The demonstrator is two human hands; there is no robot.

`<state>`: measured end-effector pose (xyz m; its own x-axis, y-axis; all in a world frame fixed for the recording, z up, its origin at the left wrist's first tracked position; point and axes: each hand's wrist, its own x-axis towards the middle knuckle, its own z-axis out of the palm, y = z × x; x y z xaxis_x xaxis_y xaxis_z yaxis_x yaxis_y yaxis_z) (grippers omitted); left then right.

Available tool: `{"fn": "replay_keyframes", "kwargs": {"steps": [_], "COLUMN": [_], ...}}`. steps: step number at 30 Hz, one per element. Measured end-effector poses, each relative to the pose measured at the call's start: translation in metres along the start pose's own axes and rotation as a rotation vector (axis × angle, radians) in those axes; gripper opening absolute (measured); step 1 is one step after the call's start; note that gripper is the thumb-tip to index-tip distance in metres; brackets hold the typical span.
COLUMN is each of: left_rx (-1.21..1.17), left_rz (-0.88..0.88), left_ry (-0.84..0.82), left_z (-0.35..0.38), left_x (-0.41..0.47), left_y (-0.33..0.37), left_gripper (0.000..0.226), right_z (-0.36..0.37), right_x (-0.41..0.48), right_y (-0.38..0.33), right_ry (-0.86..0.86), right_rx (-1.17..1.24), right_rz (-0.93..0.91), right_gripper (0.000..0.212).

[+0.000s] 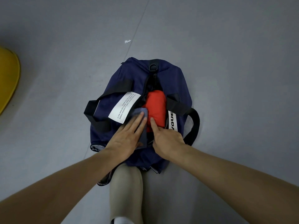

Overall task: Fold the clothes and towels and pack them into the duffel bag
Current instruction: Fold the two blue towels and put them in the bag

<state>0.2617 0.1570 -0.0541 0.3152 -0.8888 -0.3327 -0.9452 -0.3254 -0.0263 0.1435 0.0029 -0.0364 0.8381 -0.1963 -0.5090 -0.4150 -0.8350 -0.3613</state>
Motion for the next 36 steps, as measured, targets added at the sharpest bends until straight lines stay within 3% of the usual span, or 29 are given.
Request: {"fn": "replay_keyframes", "kwargs": {"steps": [6,11,12,15,17,19,30,33,36], "left_rx": [0.105,0.157,0.157,0.052,0.053,0.130,0.325,0.276,0.255], "left_rz": [0.173,0.149,0.160,0.054,0.023,0.035,0.318,0.228,0.117], "left_ry": [-0.196,-0.233,-0.222,-0.226,-0.238,-0.294,-0.354,-0.350,-0.299], "left_z": [-0.003,-0.011,-0.014,-0.026,-0.032,-0.040,-0.042,-0.045,-0.050], "left_x": [0.012,0.015,0.015,0.013,0.011,0.015,0.017,0.019,0.019], "left_y": [-0.028,-0.023,-0.022,-0.022,-0.019,-0.016,-0.028,-0.027,-0.008], "left_gripper": [0.094,0.092,0.095,0.118,0.130,0.128,0.119,0.131,0.123], "right_z": [-0.006,-0.008,-0.010,-0.009,-0.005,-0.003,-0.008,-0.005,-0.004], "right_x": [0.005,0.007,0.004,-0.012,-0.023,-0.028,-0.036,-0.039,-0.042], "right_y": [-0.002,-0.002,0.000,0.005,0.005,0.002,0.002,0.000,0.008], "right_ry": [-0.026,-0.120,-0.131,-0.132,-0.142,-0.141,-0.032,-0.043,-0.023], "right_rx": [0.006,0.035,0.033,-0.060,-0.172,-0.201,-0.141,-0.186,-0.043], "right_rz": [0.075,0.061,0.044,-0.077,-0.193,-0.256,-0.296,-0.313,-0.336], "right_gripper": [0.088,0.088,0.081,0.034,0.024,0.018,0.022,0.025,0.023]}}
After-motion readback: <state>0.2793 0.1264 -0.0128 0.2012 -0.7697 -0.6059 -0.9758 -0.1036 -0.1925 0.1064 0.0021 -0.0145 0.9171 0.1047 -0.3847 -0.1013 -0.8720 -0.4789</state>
